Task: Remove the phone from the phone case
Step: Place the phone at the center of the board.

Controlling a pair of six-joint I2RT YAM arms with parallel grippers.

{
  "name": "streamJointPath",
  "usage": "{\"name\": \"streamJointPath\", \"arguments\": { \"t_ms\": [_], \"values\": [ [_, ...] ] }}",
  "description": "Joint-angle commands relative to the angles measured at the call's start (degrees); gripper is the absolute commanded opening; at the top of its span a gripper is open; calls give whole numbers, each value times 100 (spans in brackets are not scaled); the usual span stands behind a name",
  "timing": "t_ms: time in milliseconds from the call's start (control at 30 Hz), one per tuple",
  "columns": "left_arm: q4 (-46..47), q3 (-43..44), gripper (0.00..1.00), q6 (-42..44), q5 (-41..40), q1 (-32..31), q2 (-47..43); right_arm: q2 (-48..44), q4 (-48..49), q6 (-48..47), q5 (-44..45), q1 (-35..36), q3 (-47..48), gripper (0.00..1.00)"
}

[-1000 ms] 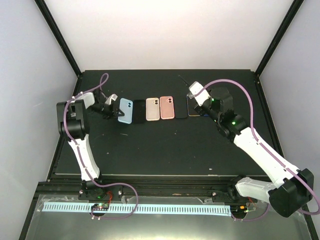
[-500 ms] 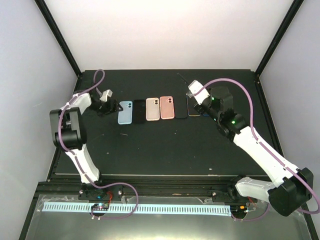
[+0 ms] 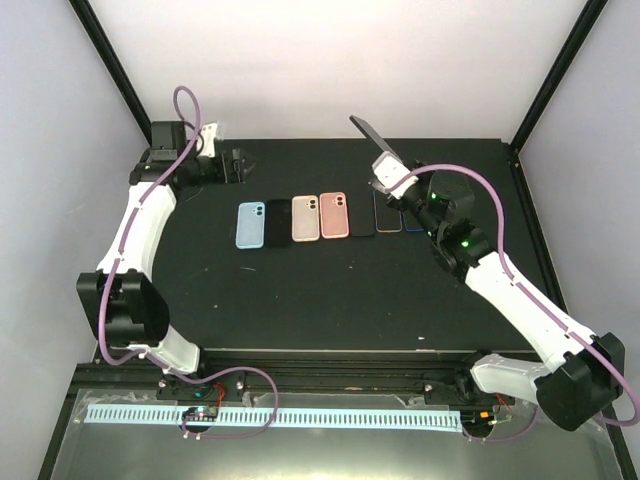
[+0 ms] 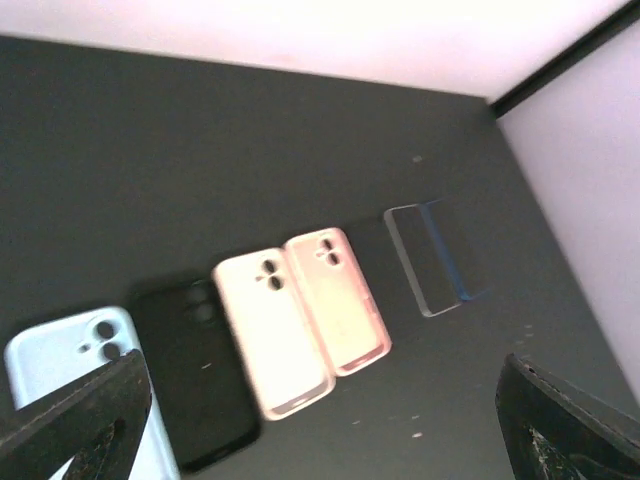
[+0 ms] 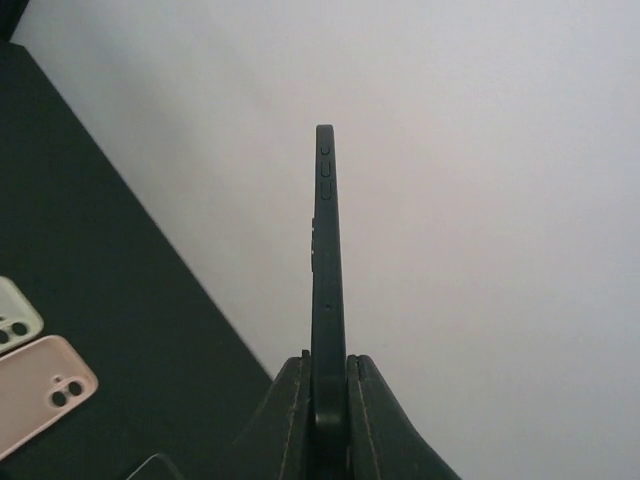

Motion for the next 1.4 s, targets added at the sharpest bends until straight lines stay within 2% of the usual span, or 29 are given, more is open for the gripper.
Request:
{"name": "streamJointPath", "arguments": {
  "t_ms": [0,300,667,900,1100,1233,1367],
  "values": [
    [479,447,96,-685,630,-333,-331,36,1252,-850,-72,-14,51,1],
    [1655,307,96,-2062,1747,-857,-388,109,1552,-1825,-279,166,-108,1],
    [3052,-297,94,-3816,2265,-1377,-319,234,2223,-3186,-409,639,-637,1],
    [3641,-643,83,-4492,2341,-1513,-131,426,2596,-3527,-482,920,-762,1],
    [4490,-939,72,-5446,2393,-1518,23,534,3041,-3877,-588,1159,-1003,1],
    [4533,-1007,60,-5575,2368,-1518,53,639,3263,-4085,-524,1268,-1074,1],
    [4574,-1158,43,-5686,2339,-1518,19,735,3650,-4291,-405,1356,-1224,2]
  ]
}}
